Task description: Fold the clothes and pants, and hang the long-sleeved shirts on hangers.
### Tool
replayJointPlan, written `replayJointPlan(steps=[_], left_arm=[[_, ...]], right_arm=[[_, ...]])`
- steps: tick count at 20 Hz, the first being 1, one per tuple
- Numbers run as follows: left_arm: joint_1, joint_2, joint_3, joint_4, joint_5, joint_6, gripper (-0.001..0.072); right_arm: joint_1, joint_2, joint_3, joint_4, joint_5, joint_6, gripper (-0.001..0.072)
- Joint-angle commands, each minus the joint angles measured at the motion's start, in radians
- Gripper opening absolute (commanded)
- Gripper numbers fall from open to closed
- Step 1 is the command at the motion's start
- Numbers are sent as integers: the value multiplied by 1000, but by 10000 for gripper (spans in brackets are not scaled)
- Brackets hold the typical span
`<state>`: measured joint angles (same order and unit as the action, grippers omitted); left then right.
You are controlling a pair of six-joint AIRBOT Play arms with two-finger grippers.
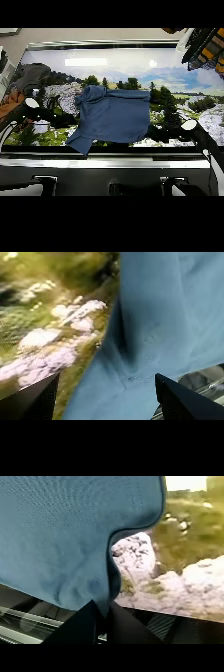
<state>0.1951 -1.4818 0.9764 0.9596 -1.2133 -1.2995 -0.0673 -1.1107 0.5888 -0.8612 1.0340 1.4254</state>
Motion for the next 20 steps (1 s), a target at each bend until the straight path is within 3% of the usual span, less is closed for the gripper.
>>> replayJointPlan(steps=[1, 3, 4, 6, 7, 11, 14, 17, 20], left_arm=[[-50, -43, 0, 0, -10, 11, 715], [-74, -64, 0, 0, -16, 10, 701], [-85, -74, 0, -5, -27, 10, 590], [-93, -94, 0, -32, -59, 16, 103], [-91, -99, 0, -45, -68, 19, 19], [-74, -70, 68, -64, -90, 18, 16], [-61, 2, 257, -60, -88, 2, 16], [-41, 82, 561, 4, -84, -84, 16], [-29, 172, 868, 126, -85, -177, 16]], right_arm=[[1, 22, 2, 24, -3, 31, 27], [1, 22, 2, 75, 0, 31, 27], [1, 22, 2, 100, -1, 30, 27], [2, 22, 2, 134, -13, 25, 27], [2, 22, 2, 146, -22, 19, 27], [2, 22, 36, 277, -63, -102, 26], [2, 22, 208, 280, -114, -149, 25], [2, 21, 469, 253, -157, -143, 24], [2, 22, 796, 164, -82, -73, 24]])
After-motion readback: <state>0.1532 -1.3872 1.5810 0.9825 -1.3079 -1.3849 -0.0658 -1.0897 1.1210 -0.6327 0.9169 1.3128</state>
